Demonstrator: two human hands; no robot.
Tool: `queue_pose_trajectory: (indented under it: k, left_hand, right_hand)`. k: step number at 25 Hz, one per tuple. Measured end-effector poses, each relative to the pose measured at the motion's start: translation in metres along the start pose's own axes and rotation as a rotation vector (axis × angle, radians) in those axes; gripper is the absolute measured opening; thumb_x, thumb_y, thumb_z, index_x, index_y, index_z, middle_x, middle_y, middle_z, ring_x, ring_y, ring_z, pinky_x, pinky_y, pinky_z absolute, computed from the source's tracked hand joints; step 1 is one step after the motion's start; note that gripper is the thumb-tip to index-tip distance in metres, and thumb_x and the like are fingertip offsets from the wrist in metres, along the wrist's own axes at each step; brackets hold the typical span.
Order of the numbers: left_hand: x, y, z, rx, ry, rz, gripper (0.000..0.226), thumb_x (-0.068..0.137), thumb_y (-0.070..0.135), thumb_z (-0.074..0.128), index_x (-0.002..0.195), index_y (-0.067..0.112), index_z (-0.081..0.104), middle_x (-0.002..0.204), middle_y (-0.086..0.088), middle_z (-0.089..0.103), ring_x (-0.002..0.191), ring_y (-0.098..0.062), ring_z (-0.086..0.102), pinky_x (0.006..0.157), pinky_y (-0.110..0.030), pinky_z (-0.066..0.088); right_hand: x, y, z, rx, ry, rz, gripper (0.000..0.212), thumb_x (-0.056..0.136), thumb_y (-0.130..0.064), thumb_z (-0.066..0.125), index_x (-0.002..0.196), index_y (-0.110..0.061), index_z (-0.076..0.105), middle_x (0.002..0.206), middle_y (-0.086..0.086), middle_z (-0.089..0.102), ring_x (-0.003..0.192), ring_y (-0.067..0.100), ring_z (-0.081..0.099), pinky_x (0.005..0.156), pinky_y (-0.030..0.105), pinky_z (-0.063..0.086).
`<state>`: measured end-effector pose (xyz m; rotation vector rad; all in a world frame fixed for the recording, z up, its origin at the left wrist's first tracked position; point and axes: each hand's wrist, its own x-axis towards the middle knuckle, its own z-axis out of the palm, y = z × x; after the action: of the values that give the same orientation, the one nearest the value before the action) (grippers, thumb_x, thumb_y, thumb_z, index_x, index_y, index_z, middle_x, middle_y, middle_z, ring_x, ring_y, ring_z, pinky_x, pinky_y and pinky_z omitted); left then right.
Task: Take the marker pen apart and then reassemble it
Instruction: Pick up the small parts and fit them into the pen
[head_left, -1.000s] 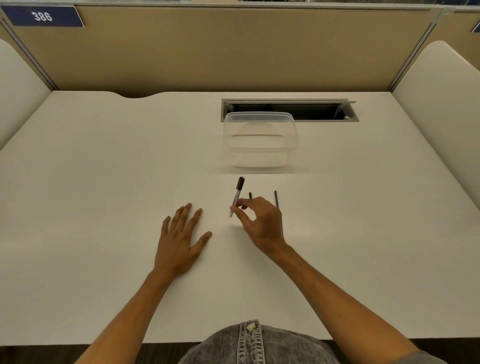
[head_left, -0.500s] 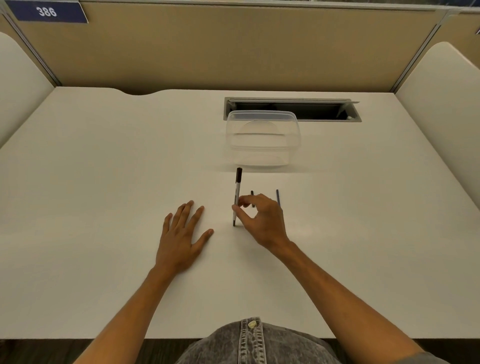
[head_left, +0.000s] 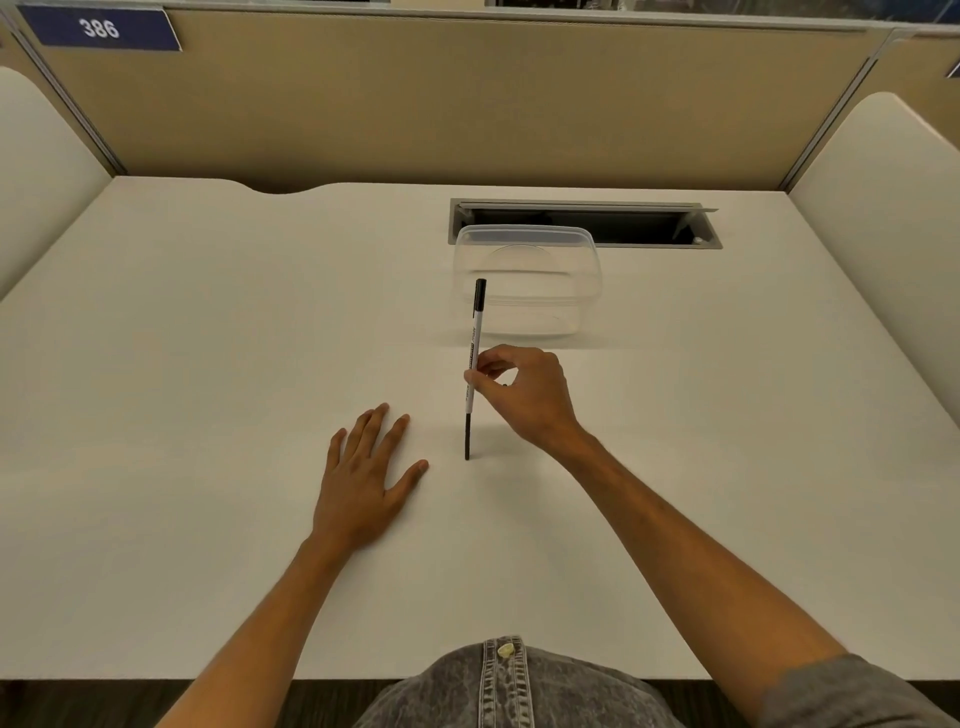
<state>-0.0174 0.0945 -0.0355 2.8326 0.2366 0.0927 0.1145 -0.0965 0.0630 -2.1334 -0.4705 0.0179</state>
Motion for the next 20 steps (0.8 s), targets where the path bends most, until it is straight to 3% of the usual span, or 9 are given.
queue_pose_trajectory:
  k: [6, 12, 15, 20]
  left_hand:
    - [0.0, 0.001, -0.001, -0.007, -0.01, -0.005, 0.071, 0.089, 0.068, 0.018, 0.15, 0.032, 0.021, 0.161, 0.001, 0.015, 0.148, -0.015, 0.007, 0.12, -0.043, 0.006]
    - [0.0, 0.003, -0.003, 0.007, -0.013, -0.007, 0.072, 0.088, 0.068, 0.017, 0.15, 0.032, 0.022, 0.161, 0.002, 0.016, 0.148, -0.015, 0.008, 0.12, -0.042, 0.007]
    - [0.0, 0.003, -0.004, -0.037, -0.009, -0.009, 0.074, 0.086, 0.07, 0.02, 0.148, 0.029, 0.028, 0.16, 0.002, 0.018, 0.148, -0.015, 0.01, 0.12, -0.042, 0.007]
    - [0.001, 0.012, -0.013, -0.207, 0.062, -0.045, 0.068, 0.089, 0.058, 0.039, 0.145, 0.019, 0.035, 0.154, -0.006, 0.033, 0.142, -0.024, 0.029, 0.116, -0.046, 0.025]
  right_hand:
    - [0.01, -0.006, -0.005, 0.002, 0.006, -0.003, 0.016, 0.08, -0.032, 0.073, 0.088, -0.019, 0.074, 0.082, -0.01, 0.074, 0.077, 0.003, 0.067, 0.074, 0.023, 0.053]
    - [0.006, -0.008, -0.011, 0.105, 0.018, 0.035, 0.009, 0.079, -0.028, 0.074, 0.085, -0.021, 0.073, 0.078, -0.013, 0.073, 0.075, -0.001, 0.067, 0.066, 0.015, 0.046]
    - [-0.005, -0.005, -0.013, 0.134, -0.006, 0.06, 0.007, 0.079, -0.027, 0.072, 0.084, -0.022, 0.072, 0.077, -0.014, 0.072, 0.075, 0.001, 0.067, 0.067, 0.025, 0.055]
    - [-0.033, 0.012, -0.01, 0.013, -0.046, 0.097, 0.013, 0.081, -0.034, 0.071, 0.09, -0.025, 0.072, 0.078, -0.015, 0.07, 0.075, 0.001, 0.065, 0.072, 0.017, 0.05]
